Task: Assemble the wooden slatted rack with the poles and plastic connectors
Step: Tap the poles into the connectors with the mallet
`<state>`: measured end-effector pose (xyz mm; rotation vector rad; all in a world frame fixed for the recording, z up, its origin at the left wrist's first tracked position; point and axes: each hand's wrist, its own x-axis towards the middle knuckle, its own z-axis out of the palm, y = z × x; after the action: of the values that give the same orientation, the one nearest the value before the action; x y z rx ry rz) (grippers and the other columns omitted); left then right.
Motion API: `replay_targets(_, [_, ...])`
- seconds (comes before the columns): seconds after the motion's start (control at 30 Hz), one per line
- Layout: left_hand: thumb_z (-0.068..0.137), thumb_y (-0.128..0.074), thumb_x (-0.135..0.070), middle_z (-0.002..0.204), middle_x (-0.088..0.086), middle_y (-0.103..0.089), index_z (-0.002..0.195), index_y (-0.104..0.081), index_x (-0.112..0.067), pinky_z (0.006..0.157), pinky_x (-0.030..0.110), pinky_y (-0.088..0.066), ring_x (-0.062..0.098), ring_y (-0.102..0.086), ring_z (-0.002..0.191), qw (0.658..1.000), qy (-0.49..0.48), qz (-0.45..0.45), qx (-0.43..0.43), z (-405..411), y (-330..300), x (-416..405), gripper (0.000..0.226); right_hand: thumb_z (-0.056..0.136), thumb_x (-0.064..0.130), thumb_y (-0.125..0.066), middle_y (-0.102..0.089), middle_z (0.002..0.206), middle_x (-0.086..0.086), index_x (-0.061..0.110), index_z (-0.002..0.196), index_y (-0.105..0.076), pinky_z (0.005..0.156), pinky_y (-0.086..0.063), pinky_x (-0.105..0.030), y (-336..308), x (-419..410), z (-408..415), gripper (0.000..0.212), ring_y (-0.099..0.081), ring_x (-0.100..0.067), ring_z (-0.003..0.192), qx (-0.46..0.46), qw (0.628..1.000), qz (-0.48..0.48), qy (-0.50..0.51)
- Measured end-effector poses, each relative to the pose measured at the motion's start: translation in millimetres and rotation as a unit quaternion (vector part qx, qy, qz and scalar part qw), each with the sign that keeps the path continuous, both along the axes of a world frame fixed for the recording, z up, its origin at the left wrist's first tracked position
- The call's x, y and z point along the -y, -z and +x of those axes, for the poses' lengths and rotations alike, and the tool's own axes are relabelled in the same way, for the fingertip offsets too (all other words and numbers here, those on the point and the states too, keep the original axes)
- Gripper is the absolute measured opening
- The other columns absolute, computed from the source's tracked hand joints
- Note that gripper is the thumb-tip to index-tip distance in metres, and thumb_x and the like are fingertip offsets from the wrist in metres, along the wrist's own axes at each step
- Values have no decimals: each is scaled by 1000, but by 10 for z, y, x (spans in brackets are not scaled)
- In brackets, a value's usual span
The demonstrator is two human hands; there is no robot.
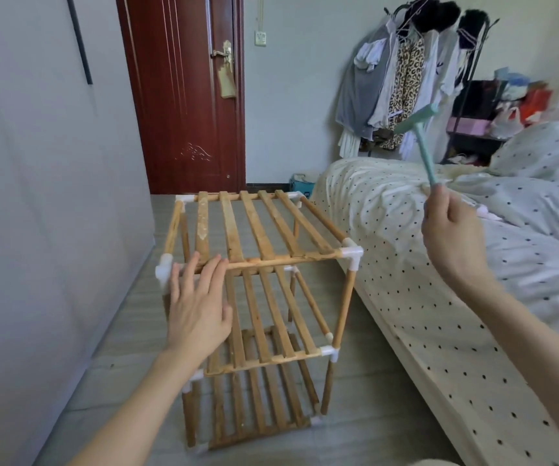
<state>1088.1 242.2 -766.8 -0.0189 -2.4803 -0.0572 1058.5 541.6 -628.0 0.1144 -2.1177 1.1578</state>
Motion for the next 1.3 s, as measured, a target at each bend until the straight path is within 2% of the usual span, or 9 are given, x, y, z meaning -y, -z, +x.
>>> replay_targets(0.17, [60, -75, -16, 135, 11, -50, 136, -45, -7, 112, 53, -8, 36, -32, 132, 999, -22, -14, 22, 19, -48, -13, 83, 102, 36, -20, -50, 67, -5, 7, 91, -54, 55, -40, -33, 592, -95, -143, 46, -50, -22, 59, 316, 930, 186, -15])
replay_targets(0.33, [56, -75, -15, 134, 12, -50, 135, -45, -6, 112, 52, -6, 37, -32, 131, 999, -27, -23, 11, 2, -46, -23, 85, 102, 32, -21, -45, 63, -5, 15, 69, -39, 59, -28, -33, 508, -217, -86, 41, -44, -25, 59, 60, 997, 28, 51])
replay_targets(0.43, [55, -76, -16, 134, 13, -50, 134, -45, -5, 112, 49, -5, 39, -34, 130, 999, -31, -25, 16, 14, -42, -41, 86, 101, 40, -17, -51, 69, -6, 11, 80, -45, 63, -39, -33, 784, -201, -138, 46, -53, -28, 68, 282, 948, 150, 2])
replay_targets(0.6, [56, -75, -14, 134, 13, -50, 135, -44, -6, 113, 49, -2, 39, -34, 131, 999, -33, -19, 14, 12, -54, -57, 85, 102, 32, -23, -47, 67, -9, 8, 74, -43, 64, -32, -35, 545, -256, -135, 41, -44, -30, 67, 91, 993, 46, 64])
replay_targets(0.73, [57, -75, -10, 137, 13, -47, 137, -42, -5, 114, 53, -4, 38, -29, 134, 999, -24, -7, 25, 19, -36, -62, 87, 101, 39, -22, -49, 70, -5, 12, 82, -50, 64, -41, -33, 881, -79, -148, 44, -54, -29, 70, 320, 926, 199, -23])
replay_targets(0.9, [60, -73, -10, 142, 11, -41, 140, -37, -6, 114, 56, -9, 36, -25, 137, 999, -20, -40, 19, 43, 14, 10, 88, 102, 33, -25, -57, 82, -11, 7, 84, -53, 66, -40, -34, 582, 261, -470, 42, -54, -32, 77, 116, 988, 95, -31])
replay_targets(1.13, [58, -72, -1, 156, 11, -17, 150, -8, -10, 112, 56, -7, 36, -6, 143, 988, -60, -122, 75, -5, 55, 410, 112, 102, 35, -26, -66, 86, -4, 9, 98, -54, 68, -47, -33, 551, 581, -642, 39, -61, -27, 79, 169, 932, 305, -96])
replay_targets(1.23, [84, -50, -10, 156, 3, 21, 142, 26, -16, 117, 50, 4, 28, 23, 141, 970, -153, -60, 179, -31, -154, 723, 96, 102, 36, -30, -71, 102, -5, 9, 96, -58, 87, -48, -31, 415, 884, -466, 39, -64, -19, 91, 231, 919, 215, -235])
replay_targets(1.3, [90, -44, -15, 156, 0, 22, 147, 19, -15, 116, 46, 0, 27, 19, 143, 950, -188, -4, 250, -93, -321, 992, 85, 101, 36, -32, -70, 99, -9, 11, 81, -53, 93, -50, -35, 340, 1106, -315, 38, -67, -21, 93, 301, 875, 60, -375])
